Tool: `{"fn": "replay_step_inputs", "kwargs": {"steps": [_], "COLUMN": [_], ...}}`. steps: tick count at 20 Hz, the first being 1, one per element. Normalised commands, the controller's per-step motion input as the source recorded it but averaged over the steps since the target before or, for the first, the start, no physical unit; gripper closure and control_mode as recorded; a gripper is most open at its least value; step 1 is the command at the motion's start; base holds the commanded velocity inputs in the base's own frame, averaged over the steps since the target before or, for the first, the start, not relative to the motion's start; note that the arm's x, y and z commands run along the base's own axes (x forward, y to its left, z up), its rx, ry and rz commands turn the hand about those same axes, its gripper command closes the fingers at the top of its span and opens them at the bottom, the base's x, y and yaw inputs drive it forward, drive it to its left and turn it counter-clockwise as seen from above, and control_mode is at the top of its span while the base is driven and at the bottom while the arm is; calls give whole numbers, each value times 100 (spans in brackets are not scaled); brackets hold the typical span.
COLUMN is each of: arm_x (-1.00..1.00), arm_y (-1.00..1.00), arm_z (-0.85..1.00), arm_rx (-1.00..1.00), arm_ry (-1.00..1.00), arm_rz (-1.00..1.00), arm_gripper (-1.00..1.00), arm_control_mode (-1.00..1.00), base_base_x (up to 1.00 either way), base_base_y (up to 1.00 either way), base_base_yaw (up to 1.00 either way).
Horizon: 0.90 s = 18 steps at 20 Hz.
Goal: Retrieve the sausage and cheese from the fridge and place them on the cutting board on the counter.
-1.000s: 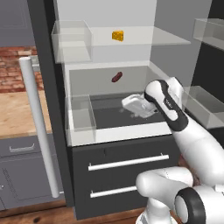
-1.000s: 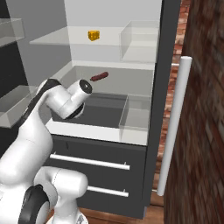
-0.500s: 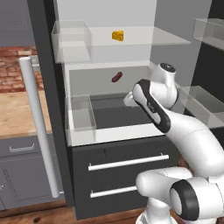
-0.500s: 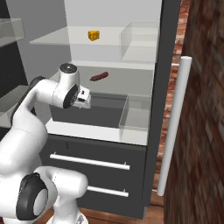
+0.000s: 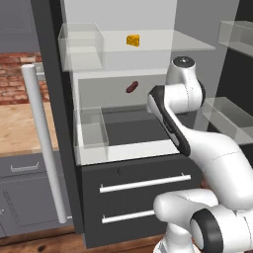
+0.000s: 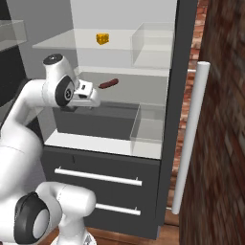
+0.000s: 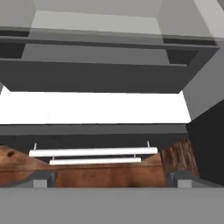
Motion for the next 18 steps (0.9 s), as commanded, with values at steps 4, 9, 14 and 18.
{"fn": "replay_step_inputs", "kwargs": {"steps": [4, 9, 14, 18], "arm_x": [-41, -58, -45, -20], "arm_y": [-4, -17, -9, 0], "arm_z": [79, 55, 41, 7], "arm_rx": [-12, -8, -4, -1], "arm_ry": [0, -6, -4, -6], "arm_rz": [0, 1, 3, 9], "arm_gripper": [-100, -100, -100, -100], "arm_control_mode": [-100, -100, -100, -100], "base_base_x": [0, 0, 0, 0], "base_base_y": [0, 0, 0, 0], "base_base_yaw": [0, 0, 0, 0]}}
